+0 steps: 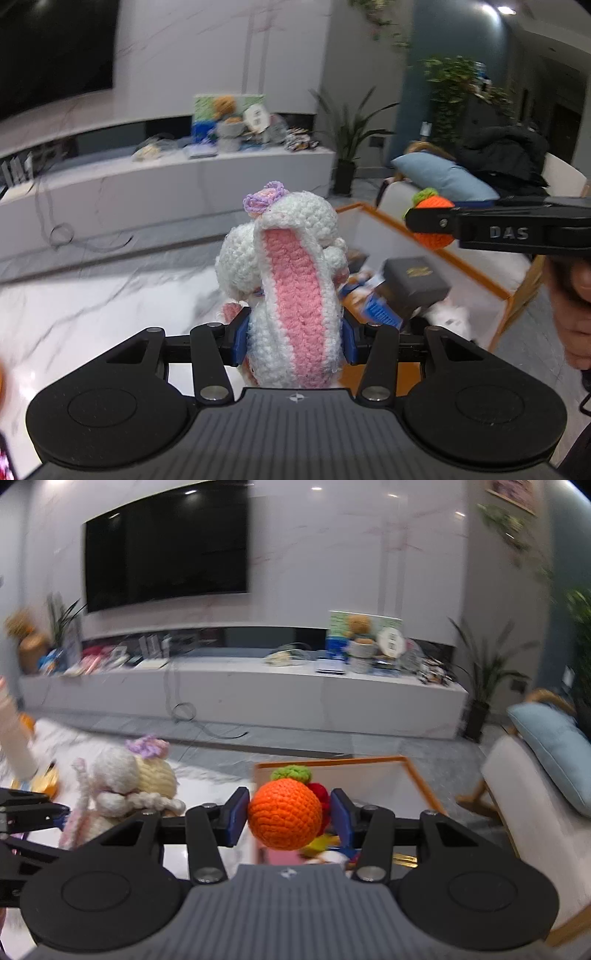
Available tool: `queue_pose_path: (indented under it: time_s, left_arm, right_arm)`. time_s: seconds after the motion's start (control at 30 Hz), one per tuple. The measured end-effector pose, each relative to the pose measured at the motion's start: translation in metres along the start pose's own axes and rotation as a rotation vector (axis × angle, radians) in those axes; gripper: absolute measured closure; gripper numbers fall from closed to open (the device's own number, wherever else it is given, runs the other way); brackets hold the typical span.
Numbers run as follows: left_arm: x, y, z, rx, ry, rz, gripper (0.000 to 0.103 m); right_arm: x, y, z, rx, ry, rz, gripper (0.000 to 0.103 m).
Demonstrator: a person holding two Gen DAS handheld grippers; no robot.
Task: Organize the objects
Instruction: 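Lift bunny and orange ball and carry them over the orange box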
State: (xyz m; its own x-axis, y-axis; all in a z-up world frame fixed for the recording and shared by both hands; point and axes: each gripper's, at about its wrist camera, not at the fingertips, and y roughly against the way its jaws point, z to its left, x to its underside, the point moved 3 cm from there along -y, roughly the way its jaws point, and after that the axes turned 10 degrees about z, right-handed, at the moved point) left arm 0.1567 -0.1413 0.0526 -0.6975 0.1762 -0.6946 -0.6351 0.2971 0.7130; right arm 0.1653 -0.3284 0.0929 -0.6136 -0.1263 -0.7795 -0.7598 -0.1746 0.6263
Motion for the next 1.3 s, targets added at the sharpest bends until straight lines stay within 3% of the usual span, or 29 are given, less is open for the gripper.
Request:
queue_pose_path:
  time_s: [0.17,0.4,0.7,1.3]
  left_arm:
    - [-0.018,-0.014,-0.032,0.037,-0.038,0.001,0.048]
    - [-0.03,-0.039,-0.064,0.051,-0.08,0.05,0.048]
    - [-0.007,-0.076,-0.124,0.089,-0.175,0.145,0.048]
    - [0.016,-0.102,-0.152,0.053,-0.171,0.226,0.048]
  right_arm:
    - [-0.001,0.005,-0.048,0.038,-0.103,-0.002,0.053]
    - [0.0,0.002,-0.083,0.066,-0.182,0.017,0.053]
    - [-0.001,-0.012,-0.112,0.055,-0.227,0.075,0.053]
    - [0.017,-0.041,-0.115,0.055,-0.183,0.177,0.053]
